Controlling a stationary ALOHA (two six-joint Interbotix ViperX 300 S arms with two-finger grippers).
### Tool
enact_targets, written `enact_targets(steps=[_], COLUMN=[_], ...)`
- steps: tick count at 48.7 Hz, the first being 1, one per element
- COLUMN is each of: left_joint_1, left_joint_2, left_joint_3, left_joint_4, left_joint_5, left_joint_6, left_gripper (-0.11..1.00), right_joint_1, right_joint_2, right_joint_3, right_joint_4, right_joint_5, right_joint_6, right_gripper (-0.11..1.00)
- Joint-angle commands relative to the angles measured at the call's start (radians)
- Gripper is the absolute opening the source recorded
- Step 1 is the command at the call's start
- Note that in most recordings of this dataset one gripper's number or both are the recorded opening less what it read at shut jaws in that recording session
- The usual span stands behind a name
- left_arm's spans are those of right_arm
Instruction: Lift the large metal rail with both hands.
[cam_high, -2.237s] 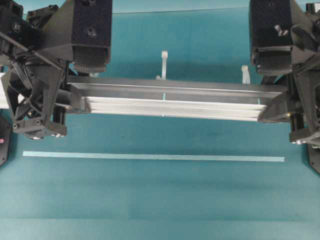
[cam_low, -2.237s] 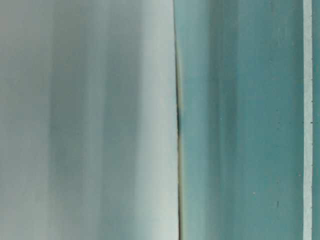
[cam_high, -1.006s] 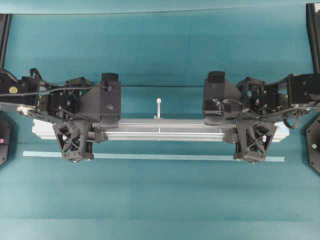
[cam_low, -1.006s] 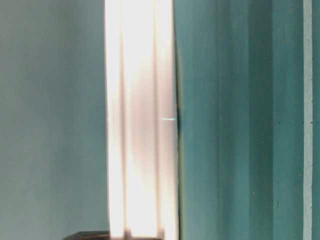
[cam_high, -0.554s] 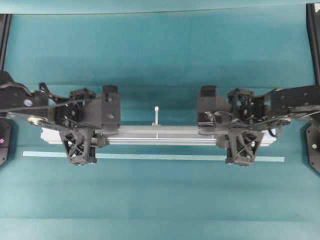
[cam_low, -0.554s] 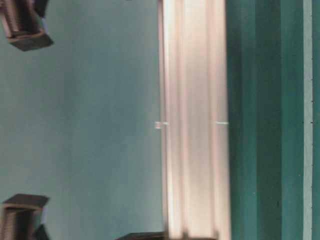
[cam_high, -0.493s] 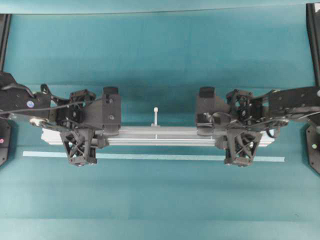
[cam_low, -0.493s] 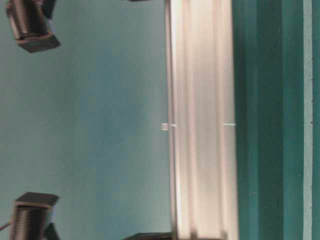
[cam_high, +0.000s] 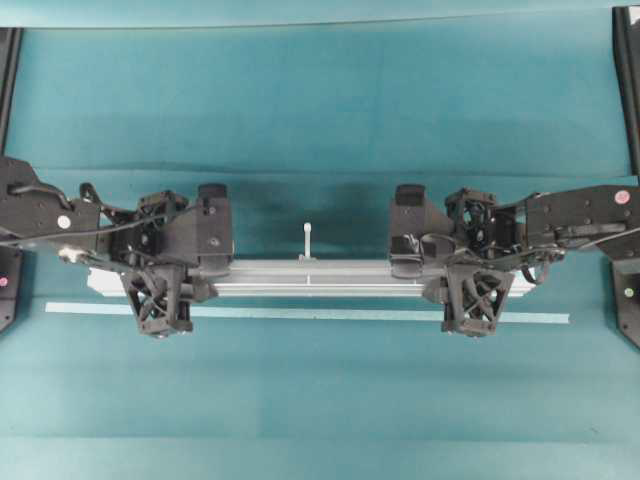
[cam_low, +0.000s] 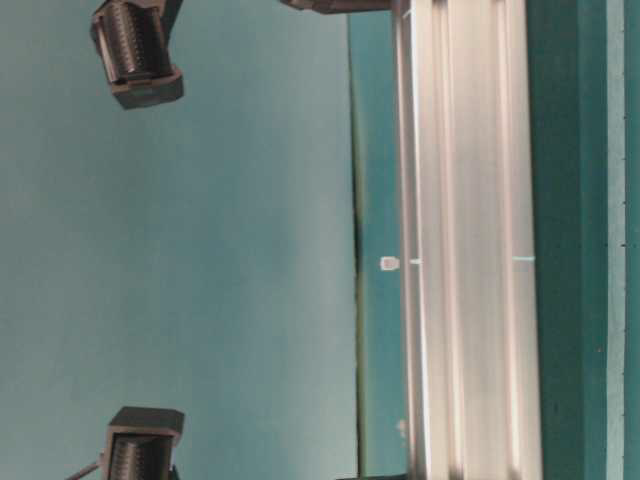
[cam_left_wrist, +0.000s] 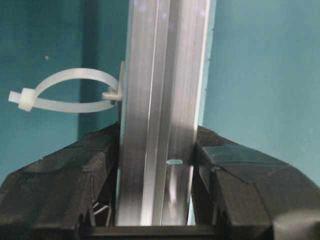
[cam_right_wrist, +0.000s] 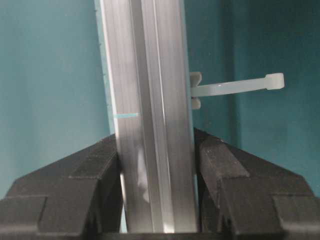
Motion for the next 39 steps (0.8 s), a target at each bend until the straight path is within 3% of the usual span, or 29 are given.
enact_targets(steps=[1, 39], left_joint_1=[-0.006, -0.012], left_joint_2=[0.005, 0.058], left_joint_3=[0.012, -0.005], left_joint_4=[0.002, 0.002], left_joint_5=[-0.020, -0.051], left_joint_6=[-0.018, -0.011], left_gripper=[0.36, 0.36], right_joint_1=[0.005, 0.032], right_joint_2=[0.003, 0.054], right_joint_3=[0.021, 0.055], right_joint_4=[0.011, 0.032], right_joint_5=[0.006, -0.074], right_joint_6=[0.000, 0.000], right_gripper=[0.38, 0.38])
